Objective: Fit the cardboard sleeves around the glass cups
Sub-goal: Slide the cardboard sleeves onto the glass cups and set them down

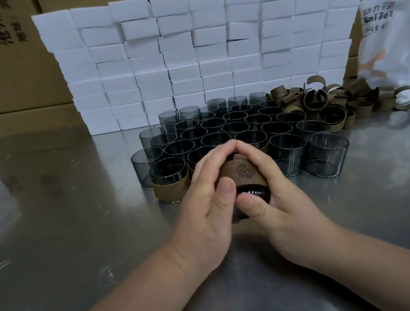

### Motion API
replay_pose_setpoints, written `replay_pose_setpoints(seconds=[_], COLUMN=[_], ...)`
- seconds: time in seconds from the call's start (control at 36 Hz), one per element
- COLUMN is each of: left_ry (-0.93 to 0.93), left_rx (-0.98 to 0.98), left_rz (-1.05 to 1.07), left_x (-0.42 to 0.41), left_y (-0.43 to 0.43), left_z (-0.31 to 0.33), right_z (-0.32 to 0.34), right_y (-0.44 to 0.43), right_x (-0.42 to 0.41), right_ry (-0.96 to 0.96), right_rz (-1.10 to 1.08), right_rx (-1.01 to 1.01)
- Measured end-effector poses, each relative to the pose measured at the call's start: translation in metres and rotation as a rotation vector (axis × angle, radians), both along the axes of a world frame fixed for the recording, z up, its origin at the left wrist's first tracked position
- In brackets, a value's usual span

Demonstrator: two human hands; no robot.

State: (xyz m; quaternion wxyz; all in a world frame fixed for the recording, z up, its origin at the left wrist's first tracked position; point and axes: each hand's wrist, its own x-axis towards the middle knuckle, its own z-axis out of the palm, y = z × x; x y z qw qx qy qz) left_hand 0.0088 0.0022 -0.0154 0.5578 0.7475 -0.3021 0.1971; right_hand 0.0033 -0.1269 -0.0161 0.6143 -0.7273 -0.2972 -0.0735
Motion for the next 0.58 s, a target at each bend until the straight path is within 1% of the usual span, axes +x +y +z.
replay_pose_setpoints(seconds=[0.14, 0.44, 0.58], left_ry=[-0.036, -0.155, -0.155], left_rx=[-0.047, -0.068, -0.069], left_rz=[0.065, 0.132, 0.139], left_x=[0.003, 0.0033, 0.0038], left_y=[-0.0028, -0.0039, -0.0034], left_z=[-0.0048, -0.0078, -0.0088], right_z=[-0.0025, -0.0049, -0.0036], right_y=[0.002, 0.0057, 0.0067], right_x=[0.0004, -0.0026, -0.0036], right_ry=[0.023, -0.019, -0.004], right_rz=[-0.025, -0.098, -0.101], right_rx=[-0.018, -0.041, -0.041])
